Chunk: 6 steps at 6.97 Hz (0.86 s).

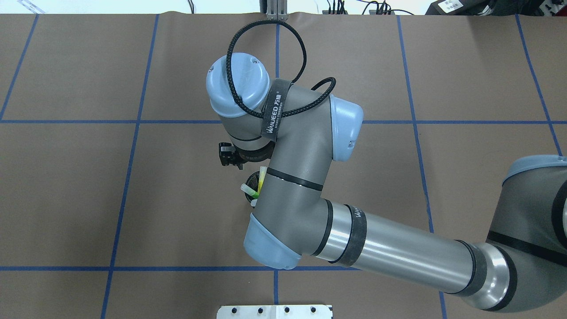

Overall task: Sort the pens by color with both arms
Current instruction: 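Lower the right gripper into the cup and grasp the blue marker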

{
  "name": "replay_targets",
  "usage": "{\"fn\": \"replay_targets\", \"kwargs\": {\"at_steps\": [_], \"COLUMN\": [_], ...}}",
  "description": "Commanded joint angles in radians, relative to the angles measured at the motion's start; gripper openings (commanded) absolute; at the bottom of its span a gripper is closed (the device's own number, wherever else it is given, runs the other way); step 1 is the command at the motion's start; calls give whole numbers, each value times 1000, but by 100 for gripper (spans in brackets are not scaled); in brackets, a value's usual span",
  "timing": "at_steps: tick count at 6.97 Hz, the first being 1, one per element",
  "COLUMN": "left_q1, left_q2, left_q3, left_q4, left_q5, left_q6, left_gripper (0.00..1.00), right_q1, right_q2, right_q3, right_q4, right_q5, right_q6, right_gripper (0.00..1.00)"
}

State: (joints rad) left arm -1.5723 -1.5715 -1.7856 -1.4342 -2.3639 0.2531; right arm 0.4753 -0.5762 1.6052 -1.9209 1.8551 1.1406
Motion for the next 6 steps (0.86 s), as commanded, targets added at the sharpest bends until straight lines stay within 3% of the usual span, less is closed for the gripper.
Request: {"fn": "replay_targets", "kwargs": {"at_steps": [1,4,6], "left_q1": [0,0,0], "left_q2": [2,2,2], "left_q3": [0,-5,-6], "left_q4": [-2,1,1], "left_q5": [2,2,2], "left_q6": [0,-2,-2], "left_gripper": [99,99,99], "right_q1": [-20,-20,-30], "right_q2": [27,16,-1], "right_q3": [15,16,7], "right_q4": [-27,32,51], "right_q5": [24,49,97], "right_q6": [155,299,387], "right_gripper": [98,86,83]}}
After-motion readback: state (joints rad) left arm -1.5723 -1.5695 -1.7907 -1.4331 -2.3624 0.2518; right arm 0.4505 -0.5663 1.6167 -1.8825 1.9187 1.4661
